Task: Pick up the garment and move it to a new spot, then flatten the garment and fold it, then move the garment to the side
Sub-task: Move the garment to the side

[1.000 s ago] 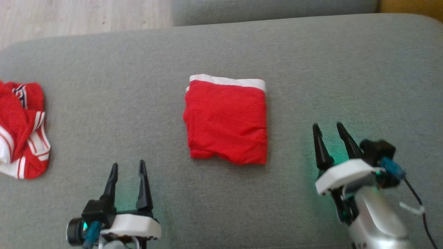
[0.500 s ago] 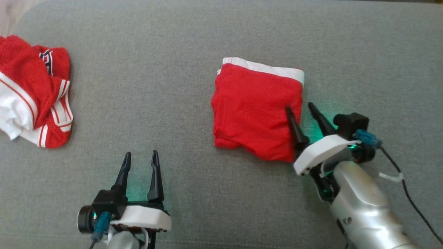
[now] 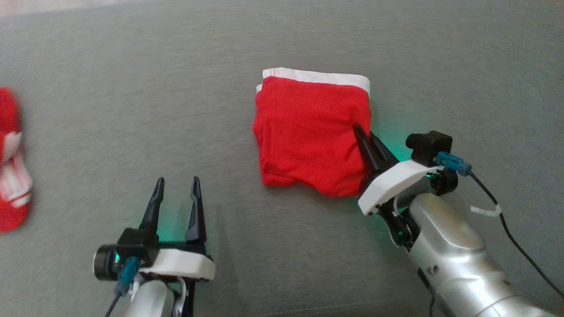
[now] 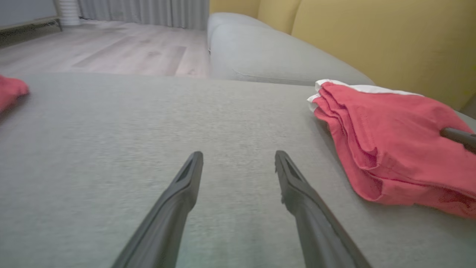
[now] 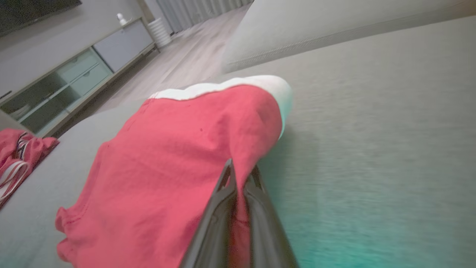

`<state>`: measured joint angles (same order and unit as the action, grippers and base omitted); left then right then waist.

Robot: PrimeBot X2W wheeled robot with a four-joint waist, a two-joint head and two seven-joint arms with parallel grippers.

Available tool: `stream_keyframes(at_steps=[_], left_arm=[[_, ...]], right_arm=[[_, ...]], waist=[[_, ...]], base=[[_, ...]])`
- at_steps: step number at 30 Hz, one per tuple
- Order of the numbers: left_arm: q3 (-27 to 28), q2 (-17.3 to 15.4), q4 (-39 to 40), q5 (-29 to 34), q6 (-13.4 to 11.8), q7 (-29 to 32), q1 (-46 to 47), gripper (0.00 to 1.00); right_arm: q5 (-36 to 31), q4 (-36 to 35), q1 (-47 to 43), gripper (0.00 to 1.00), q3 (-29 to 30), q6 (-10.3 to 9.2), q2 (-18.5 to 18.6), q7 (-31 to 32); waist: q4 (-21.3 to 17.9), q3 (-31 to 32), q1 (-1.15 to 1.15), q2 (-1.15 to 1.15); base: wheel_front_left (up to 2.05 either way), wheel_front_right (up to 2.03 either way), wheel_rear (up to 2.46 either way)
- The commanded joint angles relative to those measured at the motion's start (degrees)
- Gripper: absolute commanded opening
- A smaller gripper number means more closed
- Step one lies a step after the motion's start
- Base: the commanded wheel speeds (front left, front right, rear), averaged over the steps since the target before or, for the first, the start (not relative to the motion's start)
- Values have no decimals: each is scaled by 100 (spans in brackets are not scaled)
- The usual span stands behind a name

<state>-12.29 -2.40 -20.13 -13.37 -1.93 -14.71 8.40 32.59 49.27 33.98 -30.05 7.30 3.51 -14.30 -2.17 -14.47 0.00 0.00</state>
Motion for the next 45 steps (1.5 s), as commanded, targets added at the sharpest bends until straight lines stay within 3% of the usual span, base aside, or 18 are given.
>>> stream_keyframes(at_steps=[1, 9, 16, 25, 38, 45], left_arm=[[227, -48, 154, 98, 48, -29, 269, 100], [232, -48, 39, 319, 247, -29, 440, 100], [178, -48, -47, 405, 354, -29, 468, 100], [-38, -48, -112, 480, 439, -29, 544, 100], [1, -48, 18, 453, 393, -29, 650, 100], [5, -48, 86, 433, 354, -29, 734, 100]], right_arm=[[64, -214, 31, 0, -105, 19, -63, -68], [175, -445, -147, 0, -88, 19, -63, -69], [32, -452, -241, 0, 82, 19, -63, -69], [-1277, 283, 605, 0, 914, 19, 76, -70], [-3226, 1966, 1984, 0, 2552, 19, 1930, 117], [-3996, 2057, 2080, 0, 3536, 19, 2326, 182]], waist=[[-853, -32, 0, 0], [-2193, -111, 0, 0], [-2686, -190, 0, 0], [-2236, -369, 0, 0], [-1132, -767, 0, 0], [-995, -895, 0, 0]], base=[[0, 0, 0], [0, 0, 0], [0, 0, 0], [0, 0, 0], [0, 0, 0], [0, 0, 0]])
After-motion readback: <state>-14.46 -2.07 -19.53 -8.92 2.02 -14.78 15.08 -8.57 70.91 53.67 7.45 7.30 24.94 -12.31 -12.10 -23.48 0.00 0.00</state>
